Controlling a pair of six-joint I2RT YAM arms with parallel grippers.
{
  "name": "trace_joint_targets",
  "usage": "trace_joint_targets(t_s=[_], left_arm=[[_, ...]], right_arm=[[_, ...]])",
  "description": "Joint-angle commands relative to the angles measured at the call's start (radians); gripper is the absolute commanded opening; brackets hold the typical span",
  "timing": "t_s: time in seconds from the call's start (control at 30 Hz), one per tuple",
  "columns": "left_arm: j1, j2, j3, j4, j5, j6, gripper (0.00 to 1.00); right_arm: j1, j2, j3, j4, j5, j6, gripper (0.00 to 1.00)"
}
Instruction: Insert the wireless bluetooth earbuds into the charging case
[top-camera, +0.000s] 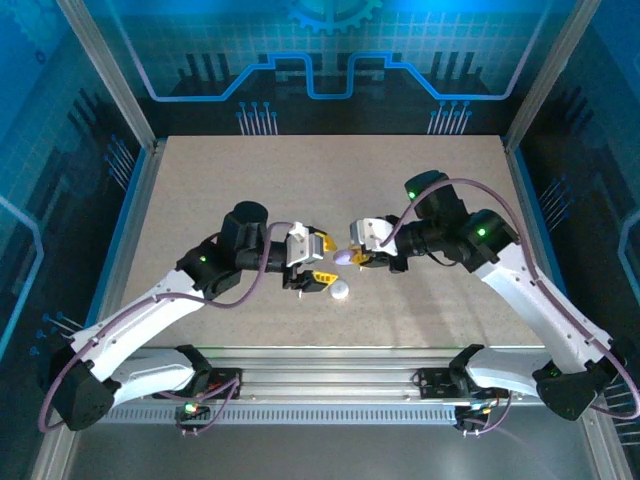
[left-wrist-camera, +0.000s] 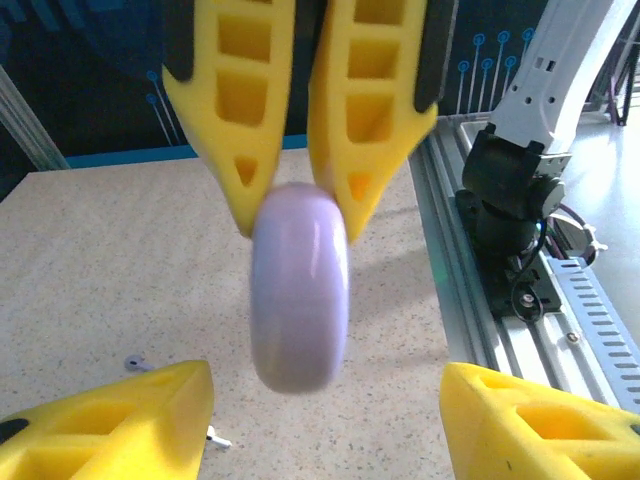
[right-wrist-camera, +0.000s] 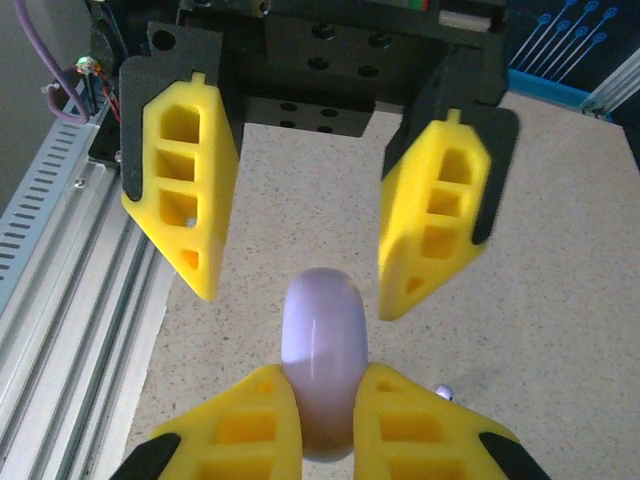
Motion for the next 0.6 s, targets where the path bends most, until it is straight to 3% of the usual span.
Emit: trace_joint_targets(t_s=[0.0, 0.57], left_arm=[[-0.01, -0.009, -0.02, 0.066, -0.028, -0.006, 0.63], [-0.025, 0.003, -0.017, 0.067, -0.064, -0.025, 0.49]], right_arm=[[0.024, 0.015, 0.003, -0.027, -0.012, -0.009, 0.08], [0.034, 0.031, 0.008, 0.012, -0.015, 0.038, 0.08]])
